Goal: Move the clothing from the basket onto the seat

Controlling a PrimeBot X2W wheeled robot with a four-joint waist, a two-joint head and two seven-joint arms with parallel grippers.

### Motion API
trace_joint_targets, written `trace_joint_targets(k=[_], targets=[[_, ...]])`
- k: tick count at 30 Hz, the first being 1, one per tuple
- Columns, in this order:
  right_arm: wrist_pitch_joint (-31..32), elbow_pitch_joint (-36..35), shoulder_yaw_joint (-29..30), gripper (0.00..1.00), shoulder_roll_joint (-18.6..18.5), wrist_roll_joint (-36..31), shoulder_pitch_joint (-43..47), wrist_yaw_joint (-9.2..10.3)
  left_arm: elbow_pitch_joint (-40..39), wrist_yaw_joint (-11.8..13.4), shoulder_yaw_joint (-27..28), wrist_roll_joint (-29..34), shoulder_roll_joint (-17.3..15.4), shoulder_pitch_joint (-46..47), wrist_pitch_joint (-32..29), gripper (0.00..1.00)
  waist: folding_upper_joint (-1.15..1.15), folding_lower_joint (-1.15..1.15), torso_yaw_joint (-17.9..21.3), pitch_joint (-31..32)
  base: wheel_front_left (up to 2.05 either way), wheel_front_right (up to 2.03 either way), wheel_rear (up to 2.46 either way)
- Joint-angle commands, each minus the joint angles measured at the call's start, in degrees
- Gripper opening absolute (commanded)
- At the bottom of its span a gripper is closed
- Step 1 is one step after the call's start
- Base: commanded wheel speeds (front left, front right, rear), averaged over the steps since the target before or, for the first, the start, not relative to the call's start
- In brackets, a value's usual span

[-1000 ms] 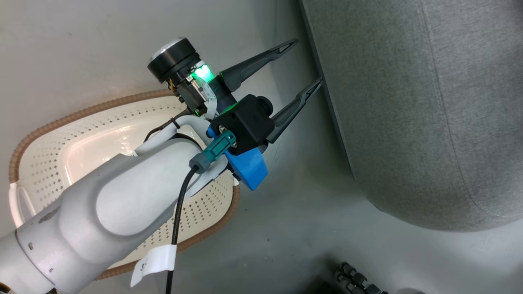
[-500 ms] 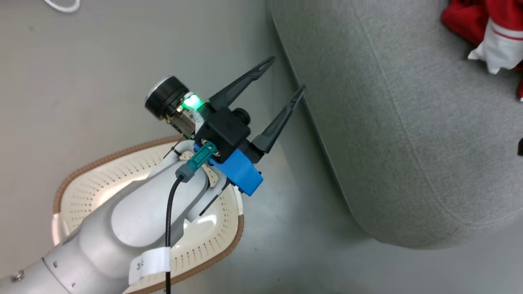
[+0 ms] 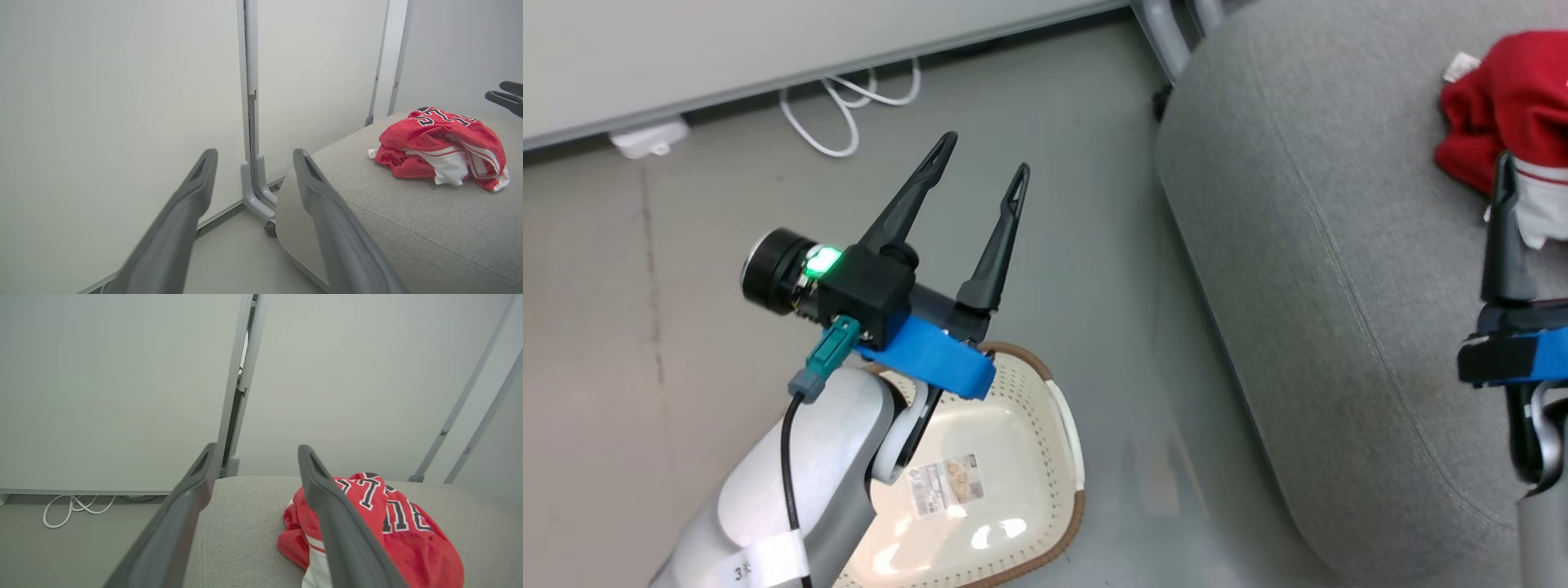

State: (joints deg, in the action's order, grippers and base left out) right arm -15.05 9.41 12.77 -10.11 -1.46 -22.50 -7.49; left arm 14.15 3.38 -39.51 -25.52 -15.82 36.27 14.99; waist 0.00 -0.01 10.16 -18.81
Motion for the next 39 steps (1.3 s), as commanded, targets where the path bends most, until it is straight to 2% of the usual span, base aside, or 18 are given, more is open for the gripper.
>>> trace_joint_targets(k=[1,5,6,14,22,29,39], targets=[[-0.2,0.1,-0.8,1.00,0.3,0.2,1.6,-0.01,0.3,-0.5,1.6,0.9,0.5,-2.0,0.3,1.00,0.00,0.01,-3.7,3.9,0.00,0.00,0.00],[-0.2,0.5,-2.5,1.00,0.8,0.7,2.5,-0.01,0.9,-1.3,5.6,2.2,1.7,-5.2,0.3,1.00,0.00,0.01,-5.3,6.3,0.00,0.00,0.00],[-0.2,0.9,-3.6,1.00,1.3,1.2,3.3,-0.01,1.4,-1.8,8.2,3.2,2.5,-7.3,0.3,1.00,0.00,0.01,-6.3,7.9,0.00,0.00,0.00],[-0.2,1.9,-7.4,1.00,2.7,2.3,6.8,-0.01,2.0,-3.5,18.4,6.8,4.8,-15.2,0.3,1.00,0.00,0.01,-9.4,13.0,0.00,0.00,0.00],[-0.2,2.5,-8.8,1.00,3.8,3.3,10.7,-0.01,0.9,-4.9,25.6,10.1,6.9,-21.4,0.3,1.00,0.00,0.01,-11.2,16.2,0.00,0.00,0.00],[-0.2,2.0,-8.6,1.00,4.7,4.5,15.0,-0.01,-1.4,-7.1,30.7,12.8,9.5,-26.6,0.3,1.00,0.00,0.01,-12.3,18.4,0.00,0.00,0.00],[-0.2,1.9,-9.0,1.00,6.2,5.7,19.3,-0.01,-3.3,-9.5,35.0,14.7,11.9,-32.0,0.3,1.00,0.00,0.01,-12.5,19.9,0.00,0.00,0.00]])
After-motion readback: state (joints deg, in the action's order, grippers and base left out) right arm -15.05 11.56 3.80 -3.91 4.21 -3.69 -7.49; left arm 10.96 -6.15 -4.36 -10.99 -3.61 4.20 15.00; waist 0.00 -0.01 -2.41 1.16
